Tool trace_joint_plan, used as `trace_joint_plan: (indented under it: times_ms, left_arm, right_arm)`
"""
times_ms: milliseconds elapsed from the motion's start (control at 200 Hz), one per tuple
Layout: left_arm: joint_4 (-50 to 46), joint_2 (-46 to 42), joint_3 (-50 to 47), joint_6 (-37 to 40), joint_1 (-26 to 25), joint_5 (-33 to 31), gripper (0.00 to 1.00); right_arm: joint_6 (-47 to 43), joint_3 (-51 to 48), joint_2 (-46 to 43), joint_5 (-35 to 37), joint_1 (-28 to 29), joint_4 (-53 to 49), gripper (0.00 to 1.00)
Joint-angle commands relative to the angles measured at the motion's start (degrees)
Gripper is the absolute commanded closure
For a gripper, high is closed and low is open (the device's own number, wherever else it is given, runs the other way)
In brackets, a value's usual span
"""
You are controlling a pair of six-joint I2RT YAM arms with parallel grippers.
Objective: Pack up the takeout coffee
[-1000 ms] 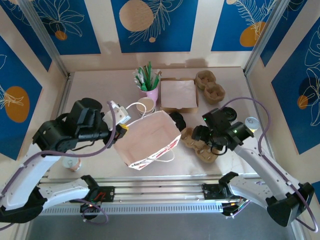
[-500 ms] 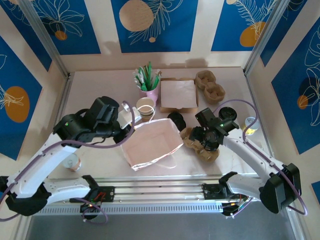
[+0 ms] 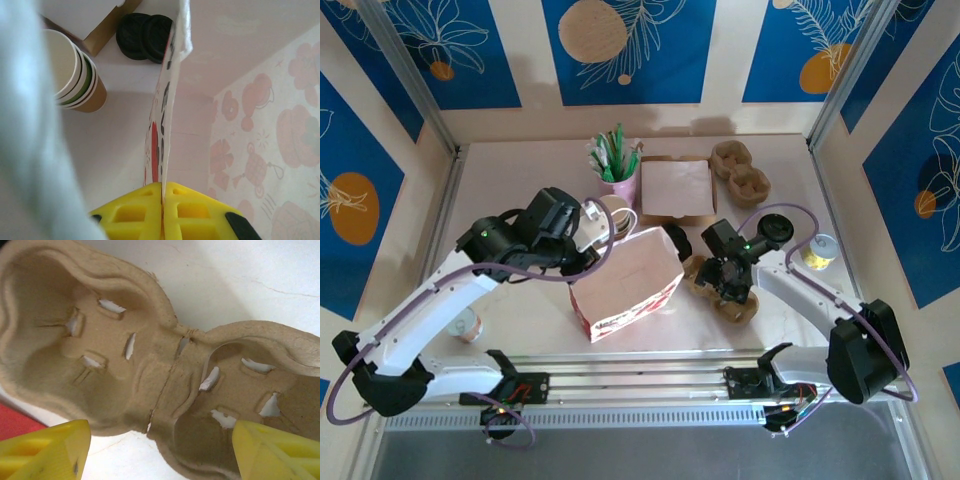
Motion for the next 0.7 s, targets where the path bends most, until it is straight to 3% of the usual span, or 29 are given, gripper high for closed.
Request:
trace_joint_plan:
  times_ms: [0,110,330,490,695]
  left_arm:
    - [0.7,0.9,2.0,1.3,-0.5,-1.2,0.91]
    - [0.8,1.5,2.3,1.3,-0.5,-2.2,0.68]
    - [0.7,2.9,3.7,1.2,-0.5,-5.0,0.38]
    - [1.6,3.2,4.4,1.4,-0.5,-9.5,0.29]
    - [3.4,3.8,4.9,1.9,-0.4,-17.5,0.27]
  right_arm:
    - [1.1,-1.2,1.7,-0.6,-0.2,1.5,0.26]
    - [1.1,-1.4,3.2,-0.3,-0.2,2.1,0.27]
    - [0.5,-1.6,6.1,0.0,-0.6,3.7,0.30]
    - [0.2,-1.0,8.1,0.4,-0.7,4.4,0.33]
    - [0.1,-0.8,9.5,0.8,-1.0,5.0,0.39]
